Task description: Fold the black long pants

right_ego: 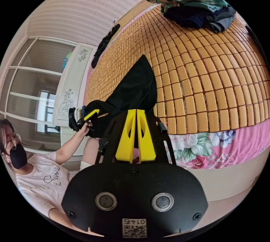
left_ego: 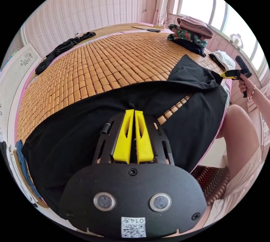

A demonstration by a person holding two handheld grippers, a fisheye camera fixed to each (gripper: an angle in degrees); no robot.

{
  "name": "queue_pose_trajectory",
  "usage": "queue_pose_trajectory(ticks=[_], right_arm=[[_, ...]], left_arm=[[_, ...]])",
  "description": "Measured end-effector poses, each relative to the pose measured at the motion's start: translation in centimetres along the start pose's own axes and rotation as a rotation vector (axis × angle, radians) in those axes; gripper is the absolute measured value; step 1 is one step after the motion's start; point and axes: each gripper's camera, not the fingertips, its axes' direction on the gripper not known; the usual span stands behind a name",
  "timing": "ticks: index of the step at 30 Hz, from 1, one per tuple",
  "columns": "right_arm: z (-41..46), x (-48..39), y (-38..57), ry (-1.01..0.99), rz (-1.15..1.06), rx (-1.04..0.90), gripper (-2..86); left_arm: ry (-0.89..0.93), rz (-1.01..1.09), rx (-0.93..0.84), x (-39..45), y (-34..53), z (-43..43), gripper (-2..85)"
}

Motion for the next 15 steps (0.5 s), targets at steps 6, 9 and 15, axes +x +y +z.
queue_pose_trajectory(ticks=[6, 9, 15], right_arm=[[-7.2, -3.6, -0.6, -0.607, -0.129, 0.237, -0.1], [-10.5, -7.2, -2.7, -0.634, -0.192, 0.293, -0.2], [-6.9, -7.6, -11.9, -0.016, -0.089, 0.262, 0.1]], left_arm=[[-0.029, 0.05, 0.077, -0.8, -1.0, -3.2, -1.0], [-0.021, 0.068, 0.113, -2.0, -2.4, -4.6, -0.9], [0.05, 0.028, 0.034, -4.4, -3.1, -1.7, -0.7]])
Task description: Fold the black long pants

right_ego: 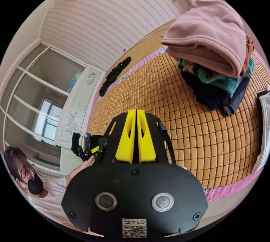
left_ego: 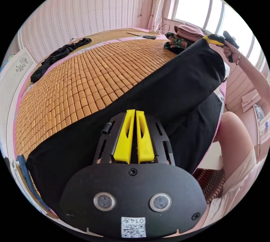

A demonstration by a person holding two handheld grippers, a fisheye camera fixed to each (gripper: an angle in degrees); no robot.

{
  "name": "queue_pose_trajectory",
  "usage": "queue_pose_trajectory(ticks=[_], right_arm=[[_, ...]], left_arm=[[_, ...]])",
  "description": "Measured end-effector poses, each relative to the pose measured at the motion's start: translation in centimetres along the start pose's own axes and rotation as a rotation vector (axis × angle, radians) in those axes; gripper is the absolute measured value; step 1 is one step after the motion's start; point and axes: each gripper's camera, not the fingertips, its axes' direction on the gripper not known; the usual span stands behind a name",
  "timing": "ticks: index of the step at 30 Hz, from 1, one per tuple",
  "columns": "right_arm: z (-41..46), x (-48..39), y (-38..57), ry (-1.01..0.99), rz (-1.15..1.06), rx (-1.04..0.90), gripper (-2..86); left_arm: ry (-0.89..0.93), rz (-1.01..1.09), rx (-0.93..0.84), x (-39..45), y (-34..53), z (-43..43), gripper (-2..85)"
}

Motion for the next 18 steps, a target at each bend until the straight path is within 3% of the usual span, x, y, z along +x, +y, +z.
queue_pose_trajectory(ticks=[4, 7, 13, 18], right_arm=[[6.3, 3.3, -0.7, 0.161, 0.168, -0.041, 0.4], [9.5, 2.1, 0.4, 0.205, 0.091, -0.098, 0.4], [17.6, -0.3, 3.7, 0.385, -0.124, -0.362, -0.5], [17.9, 2.1, 3.9, 0.293, 0.044, -0.236, -0.8]], left_arm=[[0.01, -0.038, 0.054, -1.1, 1.4, -2.2, -0.6], [-0.024, -0.133, 0.093, -4.7, 4.1, -4.6, -0.5], [-0.303, -0.389, 0.029, -16.6, 10.1, -8.1, 0.5], [-0.479, -0.599, -0.111, -26.4, 13.4, -7.0, -0.5]])
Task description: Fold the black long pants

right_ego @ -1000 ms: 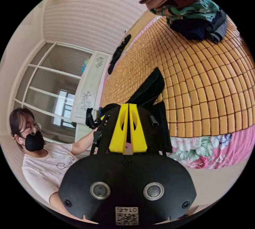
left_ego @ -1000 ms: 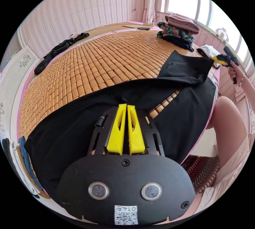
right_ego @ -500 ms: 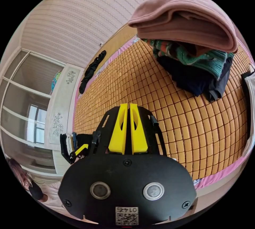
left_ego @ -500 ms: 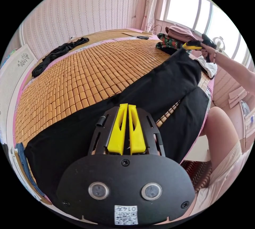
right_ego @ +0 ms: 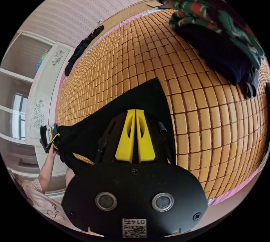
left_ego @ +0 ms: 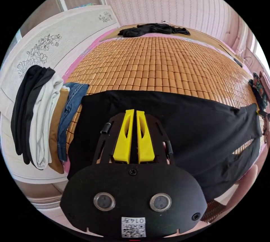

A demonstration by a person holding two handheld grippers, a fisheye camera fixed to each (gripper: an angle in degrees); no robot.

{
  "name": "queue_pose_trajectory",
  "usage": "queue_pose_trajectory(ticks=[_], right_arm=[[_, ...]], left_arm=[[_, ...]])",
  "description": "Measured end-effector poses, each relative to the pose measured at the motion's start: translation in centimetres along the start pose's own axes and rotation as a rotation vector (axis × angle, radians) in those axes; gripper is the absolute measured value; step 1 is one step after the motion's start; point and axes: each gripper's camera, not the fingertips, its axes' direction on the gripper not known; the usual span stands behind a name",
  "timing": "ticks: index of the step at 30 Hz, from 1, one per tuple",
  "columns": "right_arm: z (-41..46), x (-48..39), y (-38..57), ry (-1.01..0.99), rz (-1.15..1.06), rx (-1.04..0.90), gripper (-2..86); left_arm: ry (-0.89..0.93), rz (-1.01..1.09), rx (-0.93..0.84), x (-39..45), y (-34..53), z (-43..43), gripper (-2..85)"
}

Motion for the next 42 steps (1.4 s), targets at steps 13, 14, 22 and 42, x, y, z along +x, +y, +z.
queue_pose_trajectory(ticks=[13, 14, 22, 42], right_arm=[[1.4, -0.9, -2.0, 0.095, 0.088, 0.085, -0.9], [1.5, -0.7, -2.0, 0.063, 0.115, 0.077, -0.8], [-4.3, -2.3, 5.8, 0.006, -0.114, 0.15, 4.2], [-7.5, 1.2, 23.1, -0.007, -0.123, -0.03, 2.0]], left_arm=[[-0.074, 0.028, 0.022, 0.2, -5.7, 5.0, -0.9], [-0.075, 0.019, 0.018, 0.4, -6.1, 5.0, -0.9], [0.006, 0.151, 0.26, 2.6, -2.4, -6.2, -0.4], [0.57, 0.718, 0.144, 31.5, 15.2, -13.6, 5.0]])
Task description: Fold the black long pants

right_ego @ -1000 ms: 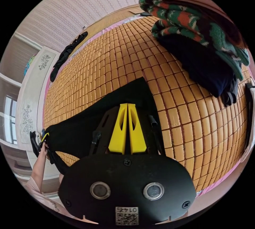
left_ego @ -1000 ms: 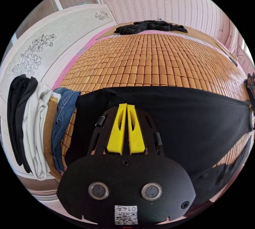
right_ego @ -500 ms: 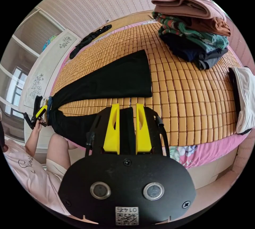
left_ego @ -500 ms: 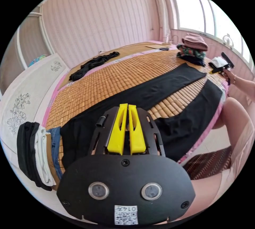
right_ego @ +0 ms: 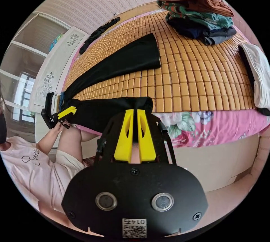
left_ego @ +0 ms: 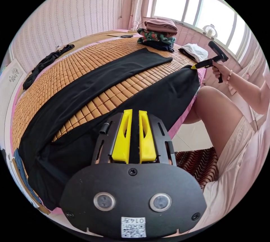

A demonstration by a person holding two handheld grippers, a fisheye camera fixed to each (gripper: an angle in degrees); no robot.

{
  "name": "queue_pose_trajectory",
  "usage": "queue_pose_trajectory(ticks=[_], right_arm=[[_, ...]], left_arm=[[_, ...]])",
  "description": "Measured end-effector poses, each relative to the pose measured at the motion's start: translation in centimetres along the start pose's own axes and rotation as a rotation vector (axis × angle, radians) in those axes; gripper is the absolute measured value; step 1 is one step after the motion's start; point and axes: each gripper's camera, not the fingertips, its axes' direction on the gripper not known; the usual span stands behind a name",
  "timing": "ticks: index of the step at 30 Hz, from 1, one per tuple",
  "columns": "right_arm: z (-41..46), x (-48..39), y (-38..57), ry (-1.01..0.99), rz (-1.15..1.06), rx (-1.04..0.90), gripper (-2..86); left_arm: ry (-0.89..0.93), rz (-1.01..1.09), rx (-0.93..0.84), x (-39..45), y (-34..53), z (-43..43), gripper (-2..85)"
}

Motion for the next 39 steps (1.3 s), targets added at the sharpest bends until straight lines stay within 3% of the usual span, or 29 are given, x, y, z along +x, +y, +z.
queue_pose_trajectory(ticks=[5, 13, 18, 20, 23, 26, 30, 39], right_arm=[[0.9, 3.1, 5.0, 0.028, 0.113, -0.164, 5.1], [-1.1, 4.6, 4.6, -0.033, 0.197, 0.049, 10.9], [2.5, 4.9, 3.5, -0.053, 0.168, -0.089, 2.2], [1.1, 3.4, 4.7, 0.012, 0.119, 0.05, 1.3], [-2.3, 0.7, 6.3, 0.071, -0.023, 0.289, 1.5], [-3.0, 1.1, 6.3, 0.017, -0.036, 0.374, 3.6], [-1.9, 3.5, 5.7, -0.053, 0.119, 0.341, 9.6], [1.2, 3.5, 4.3, -0.029, 0.164, 0.212, 8.6]], left_arm=[[0.008, 0.017, -0.026, 0.8, -0.9, 1.5, 5.9], [-0.024, 0.045, -0.096, 1.2, -2.5, 4.2, 6.5], [0.016, 0.021, -0.09, 1.4, -2.7, 4.3, 1.6], [0.021, 0.011, -0.094, 1.3, -3.1, 3.6, 0.0], [-0.025, 0.03, 0.085, 2.3, -3.0, -0.7, -0.4], [-0.076, 0.037, 0.137, 2.7, -2.7, -1.7, 0.4], [-0.025, -0.085, 0.04, 0.9, -3.0, 0.9, 4.1], [-0.043, -0.065, 0.0, 1.4, -5.1, 1.5, 4.8]])
